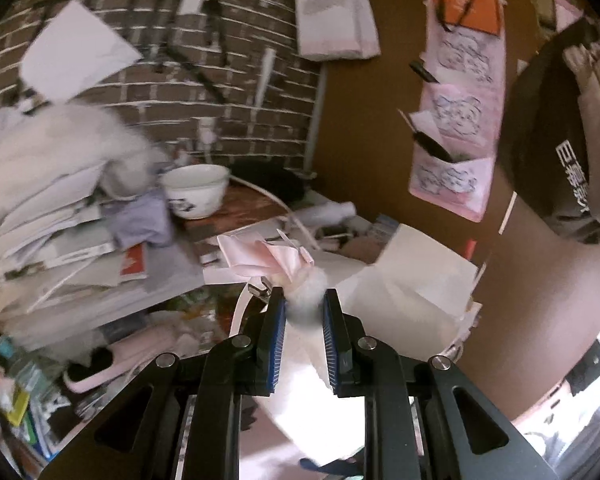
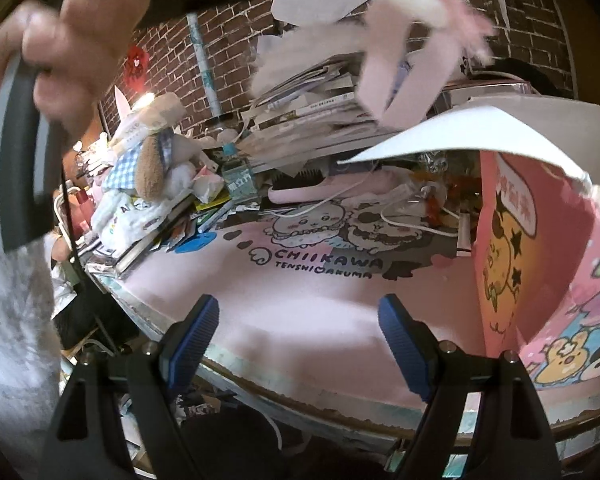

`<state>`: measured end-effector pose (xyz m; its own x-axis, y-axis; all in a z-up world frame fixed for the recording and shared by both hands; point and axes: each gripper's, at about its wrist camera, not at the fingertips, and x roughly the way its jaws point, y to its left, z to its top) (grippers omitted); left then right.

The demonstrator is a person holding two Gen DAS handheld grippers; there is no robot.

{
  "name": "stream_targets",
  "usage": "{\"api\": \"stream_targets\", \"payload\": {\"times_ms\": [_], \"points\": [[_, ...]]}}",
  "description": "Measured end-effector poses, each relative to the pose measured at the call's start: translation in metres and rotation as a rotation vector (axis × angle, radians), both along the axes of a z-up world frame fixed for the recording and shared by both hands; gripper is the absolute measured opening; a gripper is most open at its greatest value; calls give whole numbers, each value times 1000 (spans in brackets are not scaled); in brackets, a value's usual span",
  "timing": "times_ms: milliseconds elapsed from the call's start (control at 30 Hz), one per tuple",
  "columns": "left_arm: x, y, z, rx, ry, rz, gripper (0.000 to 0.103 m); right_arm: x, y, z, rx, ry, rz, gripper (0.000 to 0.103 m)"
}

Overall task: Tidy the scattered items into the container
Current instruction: 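Carry the bunny plush over the white box with the left gripper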

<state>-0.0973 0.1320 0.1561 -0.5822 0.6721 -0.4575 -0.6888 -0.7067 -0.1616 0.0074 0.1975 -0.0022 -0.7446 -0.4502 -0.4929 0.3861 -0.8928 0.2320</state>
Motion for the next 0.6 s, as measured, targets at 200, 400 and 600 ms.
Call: {"api": "stream_targets", "payload": {"times_ms": [200, 400, 600], "points": [[0, 36, 5, -41, -14, -83, 13, 1, 0, -1, 0, 0, -1, 80], [0, 65, 2, -86, -43, -145, 13, 2, 0, -2, 0, -1, 0, 80], [-5, 96, -12, -168, -93, -188, 13, 4, 3, -3, -10, -1, -9, 80]]}}
